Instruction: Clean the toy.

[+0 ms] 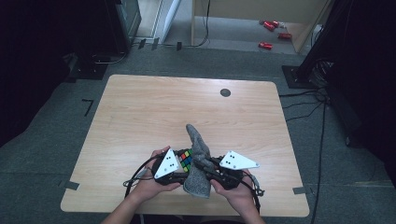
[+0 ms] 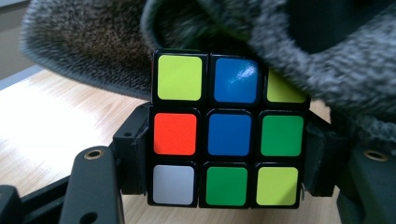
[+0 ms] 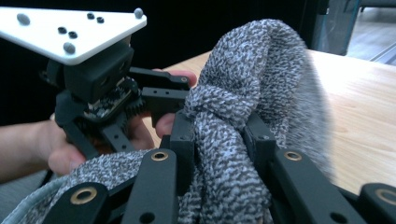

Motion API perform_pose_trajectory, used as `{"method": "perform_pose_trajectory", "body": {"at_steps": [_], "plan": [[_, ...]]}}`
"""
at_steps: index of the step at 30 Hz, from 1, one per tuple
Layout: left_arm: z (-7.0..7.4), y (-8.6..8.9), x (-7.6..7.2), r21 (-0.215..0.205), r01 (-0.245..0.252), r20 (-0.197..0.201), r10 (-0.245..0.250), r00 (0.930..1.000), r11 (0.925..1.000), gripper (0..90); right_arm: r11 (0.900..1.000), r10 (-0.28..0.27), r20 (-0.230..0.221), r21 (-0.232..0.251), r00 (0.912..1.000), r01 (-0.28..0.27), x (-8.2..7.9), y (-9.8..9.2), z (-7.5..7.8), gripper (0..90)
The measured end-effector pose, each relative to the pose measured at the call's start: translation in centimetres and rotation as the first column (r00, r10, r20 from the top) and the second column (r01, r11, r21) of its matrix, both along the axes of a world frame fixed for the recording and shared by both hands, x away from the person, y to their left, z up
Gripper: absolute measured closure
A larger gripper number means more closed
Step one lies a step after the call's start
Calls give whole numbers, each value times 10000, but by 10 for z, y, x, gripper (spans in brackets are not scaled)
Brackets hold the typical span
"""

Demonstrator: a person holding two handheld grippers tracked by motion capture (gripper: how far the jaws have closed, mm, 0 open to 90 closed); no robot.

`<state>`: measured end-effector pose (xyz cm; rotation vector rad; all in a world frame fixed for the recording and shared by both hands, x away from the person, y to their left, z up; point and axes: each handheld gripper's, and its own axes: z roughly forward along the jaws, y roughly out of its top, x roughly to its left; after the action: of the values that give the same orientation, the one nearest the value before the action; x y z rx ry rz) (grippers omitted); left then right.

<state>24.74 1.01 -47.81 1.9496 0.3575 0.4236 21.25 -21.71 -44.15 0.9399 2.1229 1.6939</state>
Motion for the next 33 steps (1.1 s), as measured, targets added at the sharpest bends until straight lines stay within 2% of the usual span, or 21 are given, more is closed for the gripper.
{"method": "perform_pose_trajectory", "body": {"at_steps": [2, 3, 5, 8, 10, 13, 16, 20, 22, 25, 26, 28, 30, 33], "plan": [[1, 1, -1, -85, 102, 4, -102, 9999, 9999, 340, 9990, 47, -200, 443, 9998, -38, 4, -4, -3, 707], [1, 1, -1, -173, 147, -3, -147, 9999, 9997, 341, 9984, -100, -308, 561, 9995, 117, 5, -8, -5, 709], [4, 2, -1, -172, 102, 81, -101, 9999, 9998, 342, 9964, -673, -584, 475, 9960, 701, 10, -15, -10, 710], [4, 3, 0, -224, 98, 15, -97, 10000, 9997, 342, 9926, -995, -1089, 587, 9891, 1063, 15, -23, -16, 713], [3, 2, 0, -155, 88, -14, -88, 10000, 9998, 342, 9933, -997, -963, 497, 9904, 1048, 12, -20, -13, 714], [2, -2, -3, -75, 212, -24, -212, 9998, 9997, 342, 9969, -589, -534, 489, 9968, 615, 4, -8, -3, 710], [3, -4, -5, -97, 245, 59, -245, 9997, 9997, 342, 9971, -681, -249, 333, 9974, 689, 1, -4, 1, 707], [5, -1, -4, -136, 187, 48, -186, 9998, 9997, 342, 9910, -1270, -607, 354, 9900, 1293, 8, -16, -10, 708], [4, 0, -2, -150, 150, -26, -150, 9999, 9998, 342, 9891, -1445, -806, 165, 9862, 1463, 11, -19, -14, 708], [2, -2, -1, -85, 173, -133, -174, 9998, 9998, 342, 9894, -1430, -731, 138, 9870, 1444, 9, -15, -11, 708], [1, -4, -2, -60, 240, -144, -241, 9996, 9997, 342, 9920, -1223, -666, 245, 9903, 1242, 6, -12, -8, 707], [0, -6, -4, -8, 331, -111, -331, 9994, 9995, 342, 9943, -1049, -271, 149, 9941, 1053, 2, -5, -3, 707], [1, -6, -5, -74, 331, -64, -331, 9994, 9994, 342, 9938, -1109, -166, 90, 9937, 1111, 1, -4, -2, 706], [4, -2, -4, -120, 213, -39, -213, 9998, 9997, 342, 9885, -1488, -367, 204, 9882, 1496, 6, -11, -10, 707]]}}
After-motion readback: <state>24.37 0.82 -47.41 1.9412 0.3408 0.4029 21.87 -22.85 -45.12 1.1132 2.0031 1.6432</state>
